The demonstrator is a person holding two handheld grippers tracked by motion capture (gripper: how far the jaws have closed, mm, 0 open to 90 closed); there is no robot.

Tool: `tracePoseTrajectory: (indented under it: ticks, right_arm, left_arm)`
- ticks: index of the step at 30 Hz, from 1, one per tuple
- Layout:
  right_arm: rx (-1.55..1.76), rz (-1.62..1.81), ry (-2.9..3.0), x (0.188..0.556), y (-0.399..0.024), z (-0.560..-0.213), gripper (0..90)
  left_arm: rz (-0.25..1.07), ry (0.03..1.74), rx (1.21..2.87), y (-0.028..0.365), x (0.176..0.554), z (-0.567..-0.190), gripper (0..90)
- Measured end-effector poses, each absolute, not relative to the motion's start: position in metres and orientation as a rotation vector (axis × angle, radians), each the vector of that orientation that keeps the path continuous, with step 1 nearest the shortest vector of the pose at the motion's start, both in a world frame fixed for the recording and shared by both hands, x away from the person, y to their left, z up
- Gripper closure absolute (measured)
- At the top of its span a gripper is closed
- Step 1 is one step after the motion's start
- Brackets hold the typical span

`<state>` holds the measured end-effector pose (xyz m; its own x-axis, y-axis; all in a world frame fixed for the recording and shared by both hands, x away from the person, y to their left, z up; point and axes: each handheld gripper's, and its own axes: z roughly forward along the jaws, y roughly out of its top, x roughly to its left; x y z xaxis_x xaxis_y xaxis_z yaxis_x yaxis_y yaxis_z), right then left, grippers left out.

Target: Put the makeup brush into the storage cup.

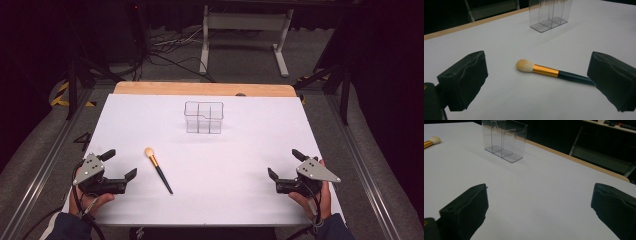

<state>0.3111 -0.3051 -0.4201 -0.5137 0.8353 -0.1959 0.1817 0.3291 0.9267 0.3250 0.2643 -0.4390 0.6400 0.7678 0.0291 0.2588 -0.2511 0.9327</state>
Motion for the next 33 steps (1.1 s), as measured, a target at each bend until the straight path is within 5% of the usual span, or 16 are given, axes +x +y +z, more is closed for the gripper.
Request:
tracePoseTrajectory:
  ticks: [19, 33]
  right_arm:
    - [0.899, 1.17, 1.941, 0.315, -0.302, -0.426, 1.8]
    - [0.911, 1.14, 1.994, 0.319, -0.301, -0.432, 2.0]
  left_arm:
    - [0.578, 0.832, 1.831, 0.26, 0.325, -0.439, 4.4]
    - [0.359, 1.275, 1.899, 0.236, 0.349, -0.418, 6.8]
